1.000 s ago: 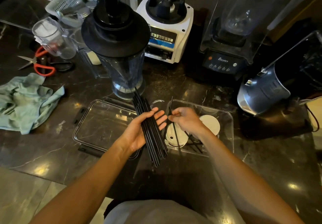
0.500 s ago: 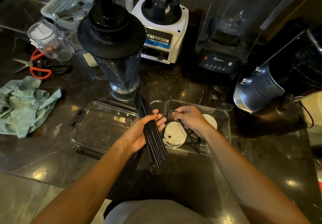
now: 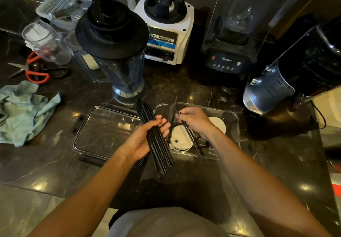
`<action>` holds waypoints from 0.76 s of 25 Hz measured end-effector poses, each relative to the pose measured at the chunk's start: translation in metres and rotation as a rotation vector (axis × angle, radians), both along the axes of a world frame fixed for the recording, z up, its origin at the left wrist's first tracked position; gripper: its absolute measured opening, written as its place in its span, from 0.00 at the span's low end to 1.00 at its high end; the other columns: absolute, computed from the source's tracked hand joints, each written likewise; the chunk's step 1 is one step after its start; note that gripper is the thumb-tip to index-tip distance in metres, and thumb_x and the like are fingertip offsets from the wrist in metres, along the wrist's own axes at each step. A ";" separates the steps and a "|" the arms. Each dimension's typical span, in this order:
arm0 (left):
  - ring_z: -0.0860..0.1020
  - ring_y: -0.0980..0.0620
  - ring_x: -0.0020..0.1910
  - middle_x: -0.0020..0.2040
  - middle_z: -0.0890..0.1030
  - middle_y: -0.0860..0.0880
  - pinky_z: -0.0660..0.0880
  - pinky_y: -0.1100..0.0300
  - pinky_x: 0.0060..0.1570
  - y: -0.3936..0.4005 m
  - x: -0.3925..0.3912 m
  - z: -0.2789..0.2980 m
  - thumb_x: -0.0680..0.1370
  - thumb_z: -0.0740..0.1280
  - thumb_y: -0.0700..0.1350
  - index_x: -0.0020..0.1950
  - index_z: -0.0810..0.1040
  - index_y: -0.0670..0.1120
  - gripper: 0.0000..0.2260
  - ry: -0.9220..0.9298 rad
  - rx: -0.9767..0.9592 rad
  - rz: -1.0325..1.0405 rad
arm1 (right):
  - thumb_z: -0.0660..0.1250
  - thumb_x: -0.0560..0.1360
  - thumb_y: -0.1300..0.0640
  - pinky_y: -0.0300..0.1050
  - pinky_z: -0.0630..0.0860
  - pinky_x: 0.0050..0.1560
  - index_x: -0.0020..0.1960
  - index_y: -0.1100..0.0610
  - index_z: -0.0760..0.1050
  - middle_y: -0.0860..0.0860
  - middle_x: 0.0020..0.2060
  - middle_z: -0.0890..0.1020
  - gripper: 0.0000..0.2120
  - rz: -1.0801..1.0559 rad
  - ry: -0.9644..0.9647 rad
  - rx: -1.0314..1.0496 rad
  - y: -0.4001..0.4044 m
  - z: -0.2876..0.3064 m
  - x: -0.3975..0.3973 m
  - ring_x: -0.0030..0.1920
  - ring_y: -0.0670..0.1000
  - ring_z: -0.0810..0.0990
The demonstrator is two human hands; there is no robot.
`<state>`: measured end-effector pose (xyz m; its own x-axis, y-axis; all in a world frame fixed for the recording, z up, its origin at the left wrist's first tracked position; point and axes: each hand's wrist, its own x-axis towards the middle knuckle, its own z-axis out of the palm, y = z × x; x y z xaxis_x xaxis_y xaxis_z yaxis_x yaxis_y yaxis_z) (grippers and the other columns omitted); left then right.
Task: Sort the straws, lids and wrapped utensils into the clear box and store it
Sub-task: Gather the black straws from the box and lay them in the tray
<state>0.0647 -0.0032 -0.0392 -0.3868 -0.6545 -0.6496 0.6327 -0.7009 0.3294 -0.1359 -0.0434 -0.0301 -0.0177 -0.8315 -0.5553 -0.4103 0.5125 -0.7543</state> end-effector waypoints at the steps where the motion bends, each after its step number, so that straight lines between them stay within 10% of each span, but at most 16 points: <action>1: 0.86 0.46 0.56 0.52 0.86 0.43 0.83 0.52 0.55 0.000 0.000 0.000 0.77 0.69 0.37 0.57 0.82 0.44 0.09 0.000 0.000 -0.003 | 0.71 0.80 0.55 0.43 0.72 0.39 0.50 0.57 0.85 0.51 0.41 0.85 0.06 0.000 -0.031 0.006 0.000 -0.001 -0.001 0.41 0.48 0.80; 19: 0.85 0.43 0.58 0.58 0.85 0.39 0.84 0.50 0.54 -0.012 -0.017 0.016 0.82 0.66 0.36 0.61 0.79 0.41 0.09 -0.070 -0.068 -0.025 | 0.64 0.85 0.52 0.48 0.75 0.30 0.45 0.65 0.75 0.49 0.30 0.80 0.18 0.066 0.144 -0.279 -0.005 0.075 -0.041 0.26 0.48 0.76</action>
